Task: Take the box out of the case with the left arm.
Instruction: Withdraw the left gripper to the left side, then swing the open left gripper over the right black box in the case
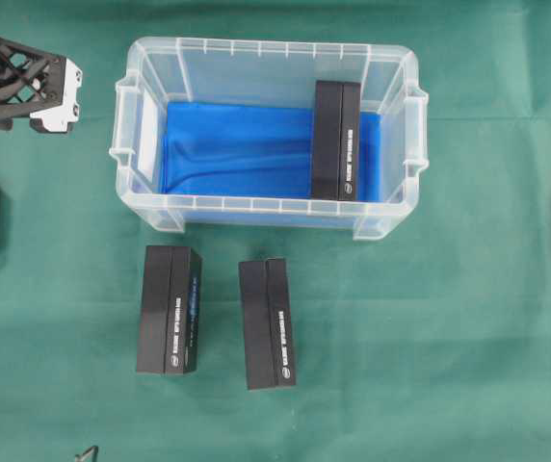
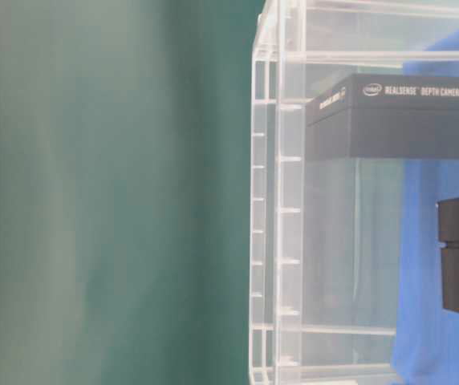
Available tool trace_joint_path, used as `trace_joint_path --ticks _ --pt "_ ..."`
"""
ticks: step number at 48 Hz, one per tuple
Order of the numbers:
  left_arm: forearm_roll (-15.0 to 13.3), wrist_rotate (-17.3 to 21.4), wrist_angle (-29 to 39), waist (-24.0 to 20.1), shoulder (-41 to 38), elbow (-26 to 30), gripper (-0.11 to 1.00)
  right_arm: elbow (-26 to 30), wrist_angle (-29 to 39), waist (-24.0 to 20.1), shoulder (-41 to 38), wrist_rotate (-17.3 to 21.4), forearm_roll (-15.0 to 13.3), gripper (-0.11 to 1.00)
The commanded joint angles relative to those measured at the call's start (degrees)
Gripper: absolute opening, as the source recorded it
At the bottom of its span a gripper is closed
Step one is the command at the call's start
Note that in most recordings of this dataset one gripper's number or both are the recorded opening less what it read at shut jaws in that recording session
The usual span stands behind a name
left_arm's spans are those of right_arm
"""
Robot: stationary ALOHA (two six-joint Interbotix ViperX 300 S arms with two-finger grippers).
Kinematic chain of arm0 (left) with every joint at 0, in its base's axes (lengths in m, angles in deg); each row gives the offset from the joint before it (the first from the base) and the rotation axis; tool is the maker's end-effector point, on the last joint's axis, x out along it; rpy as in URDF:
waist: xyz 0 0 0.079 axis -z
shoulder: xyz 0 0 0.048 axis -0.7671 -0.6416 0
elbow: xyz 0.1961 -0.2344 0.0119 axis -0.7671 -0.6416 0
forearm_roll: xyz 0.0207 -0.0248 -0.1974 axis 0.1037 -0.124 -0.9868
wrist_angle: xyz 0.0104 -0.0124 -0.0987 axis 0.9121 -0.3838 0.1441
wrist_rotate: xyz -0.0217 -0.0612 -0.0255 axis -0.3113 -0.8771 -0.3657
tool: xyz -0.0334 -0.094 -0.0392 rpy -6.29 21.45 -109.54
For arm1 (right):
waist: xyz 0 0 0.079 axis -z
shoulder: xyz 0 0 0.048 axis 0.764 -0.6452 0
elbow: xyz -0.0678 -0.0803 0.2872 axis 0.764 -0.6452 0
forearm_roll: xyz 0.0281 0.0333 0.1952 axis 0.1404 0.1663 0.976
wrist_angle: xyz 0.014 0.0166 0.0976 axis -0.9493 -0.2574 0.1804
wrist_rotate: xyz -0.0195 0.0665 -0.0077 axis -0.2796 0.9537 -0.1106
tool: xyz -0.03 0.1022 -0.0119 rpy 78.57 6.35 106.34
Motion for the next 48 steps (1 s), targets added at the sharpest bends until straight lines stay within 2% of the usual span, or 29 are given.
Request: trace_joint_path --ticks 1,27,35,48 --pt "0.0 0.09 0.0 -0.18 0.18 1.41 0.88 0.7 -0.18 0.0 0.09 0.0 -0.18 0.01" --pt "-0.7 -0.44 -0.26 -0.18 -0.7 2.11 0.88 0.7 -0.18 0.0 0.09 0.0 -0.18 0.01" --pt "-0.79 -0.26 -0.35 0.0 -3.78 5.01 0.88 0.7 -0.18 0.0 0.09 -0.09 -0.18 0.01" --pt "-0.7 -0.26 -0.35 1.58 -12.22 13.97 0.88 0.7 -0.35 0.0 0.09 -0.09 -0.18 0.01"
